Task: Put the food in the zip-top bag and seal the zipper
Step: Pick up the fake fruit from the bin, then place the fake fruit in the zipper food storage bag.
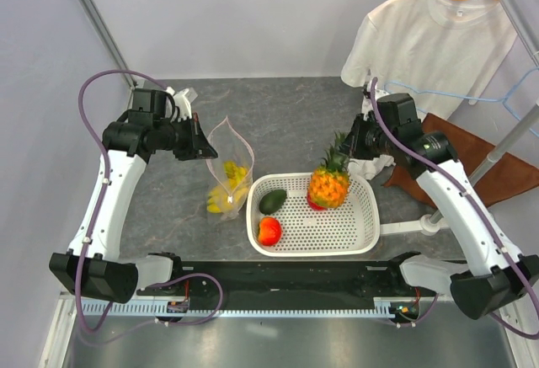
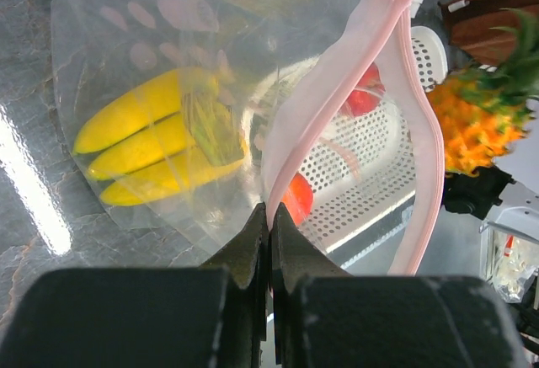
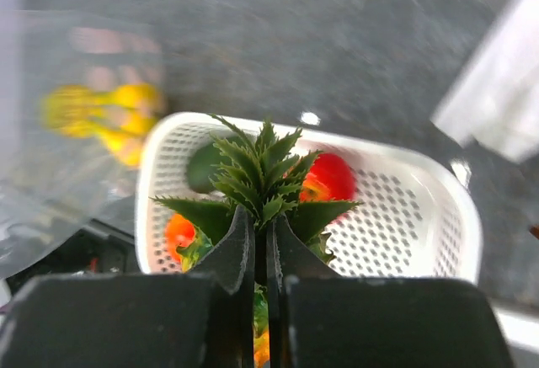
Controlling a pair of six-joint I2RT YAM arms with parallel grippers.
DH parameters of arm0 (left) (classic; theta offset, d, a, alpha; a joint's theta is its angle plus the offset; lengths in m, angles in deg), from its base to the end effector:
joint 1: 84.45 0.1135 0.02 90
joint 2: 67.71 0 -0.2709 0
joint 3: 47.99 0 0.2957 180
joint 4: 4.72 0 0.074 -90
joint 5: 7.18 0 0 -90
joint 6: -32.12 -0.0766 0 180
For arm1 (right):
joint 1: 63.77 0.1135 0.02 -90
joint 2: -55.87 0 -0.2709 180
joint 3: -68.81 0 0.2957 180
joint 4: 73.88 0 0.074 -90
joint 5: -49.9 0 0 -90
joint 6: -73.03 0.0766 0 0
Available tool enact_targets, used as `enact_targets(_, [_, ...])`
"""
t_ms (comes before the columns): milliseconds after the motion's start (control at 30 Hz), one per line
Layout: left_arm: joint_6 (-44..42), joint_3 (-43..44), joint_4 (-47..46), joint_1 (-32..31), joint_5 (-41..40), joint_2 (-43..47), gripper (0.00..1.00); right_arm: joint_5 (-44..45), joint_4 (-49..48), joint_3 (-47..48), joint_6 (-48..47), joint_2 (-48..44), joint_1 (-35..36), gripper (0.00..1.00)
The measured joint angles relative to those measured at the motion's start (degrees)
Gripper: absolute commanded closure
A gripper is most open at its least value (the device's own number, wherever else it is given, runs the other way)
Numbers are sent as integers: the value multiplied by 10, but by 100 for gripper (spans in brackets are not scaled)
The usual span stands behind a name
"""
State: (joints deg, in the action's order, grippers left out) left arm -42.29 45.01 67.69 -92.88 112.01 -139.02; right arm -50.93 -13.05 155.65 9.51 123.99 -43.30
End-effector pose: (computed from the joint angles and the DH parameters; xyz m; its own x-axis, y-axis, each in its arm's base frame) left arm 0.2885 -0.0805 0.3704 -0.8540 -0.1106 -0.5084 0.2117 0.8187 -0.5338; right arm 0.2852 0.1218 0.3597 -0.7737 0.1787 -0.6079 -0.1442 0.8846 0.4436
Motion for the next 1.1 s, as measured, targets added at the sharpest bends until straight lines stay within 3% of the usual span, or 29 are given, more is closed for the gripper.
enact_targets(300, [0,-2,0,0,12,-4,98,-14,-125,127,-25,12,145,100])
enact_targets(633, [0,-2,0,0,26,-7,98,28,-267,246,-71,107,271,100])
enact_targets(867, [0,-1,0,0,41,-12,98,117,-353,209,-154,142,365,100])
enact_targets(1100, [0,6,0,0,75,-12,98,221,-417,108,-254,144,378,100])
